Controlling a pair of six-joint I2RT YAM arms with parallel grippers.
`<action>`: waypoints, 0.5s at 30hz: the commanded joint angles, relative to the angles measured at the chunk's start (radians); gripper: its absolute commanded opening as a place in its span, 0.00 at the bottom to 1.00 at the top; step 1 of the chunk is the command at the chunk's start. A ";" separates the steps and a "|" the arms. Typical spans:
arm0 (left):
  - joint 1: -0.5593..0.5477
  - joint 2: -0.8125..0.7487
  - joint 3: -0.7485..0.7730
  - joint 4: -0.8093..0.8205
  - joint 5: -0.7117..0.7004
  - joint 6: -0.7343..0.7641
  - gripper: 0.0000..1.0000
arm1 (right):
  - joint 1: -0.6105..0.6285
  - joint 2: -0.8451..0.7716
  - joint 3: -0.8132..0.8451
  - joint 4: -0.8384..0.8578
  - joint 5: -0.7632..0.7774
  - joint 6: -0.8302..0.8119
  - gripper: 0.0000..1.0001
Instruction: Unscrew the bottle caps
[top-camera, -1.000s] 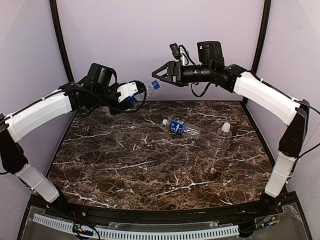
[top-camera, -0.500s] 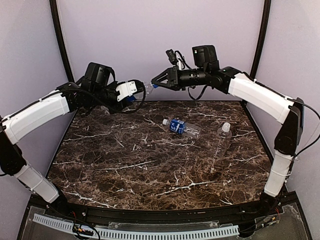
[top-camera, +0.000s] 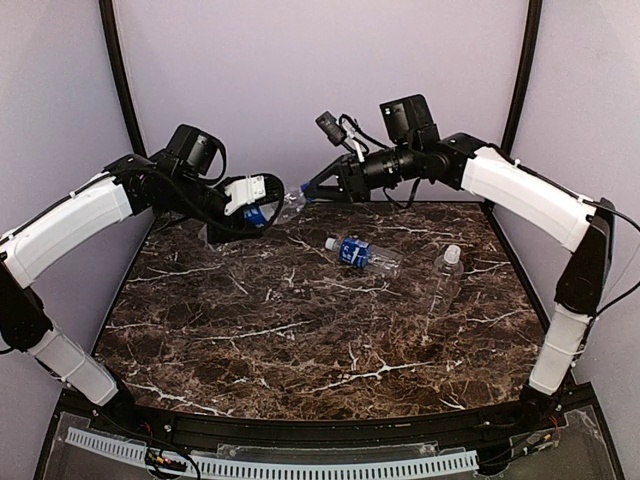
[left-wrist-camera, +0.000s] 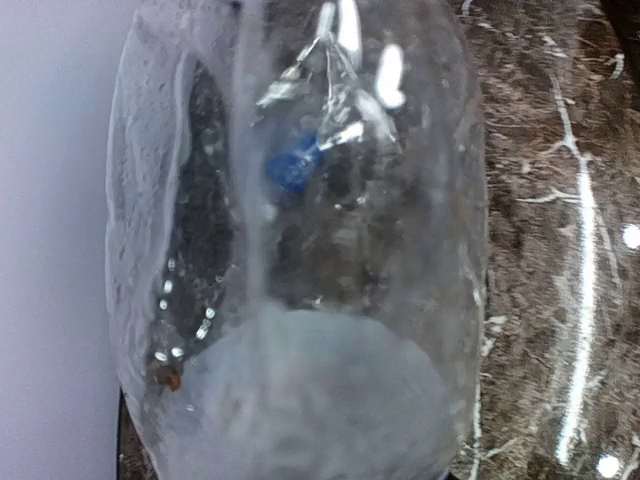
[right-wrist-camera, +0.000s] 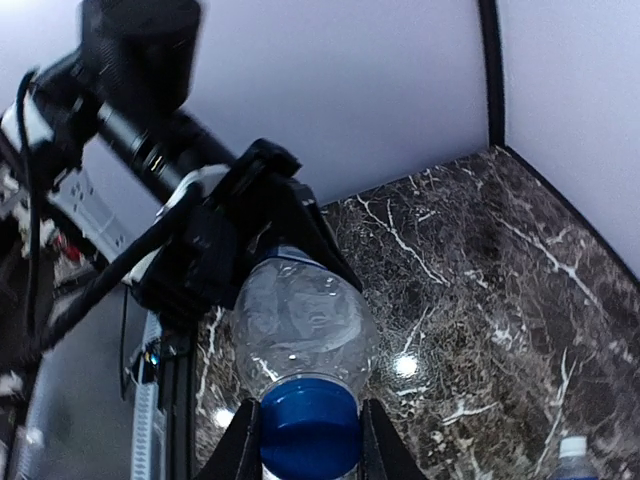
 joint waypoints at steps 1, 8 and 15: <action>-0.023 0.004 0.096 -0.352 0.518 0.054 0.29 | 0.169 -0.133 -0.124 -0.100 -0.160 -0.699 0.00; -0.023 0.007 0.112 -0.470 0.611 0.145 0.29 | 0.262 -0.281 -0.386 -0.034 0.117 -1.250 0.00; -0.025 0.003 0.108 -0.475 0.592 0.180 0.29 | 0.294 -0.295 -0.388 0.013 0.304 -1.409 0.00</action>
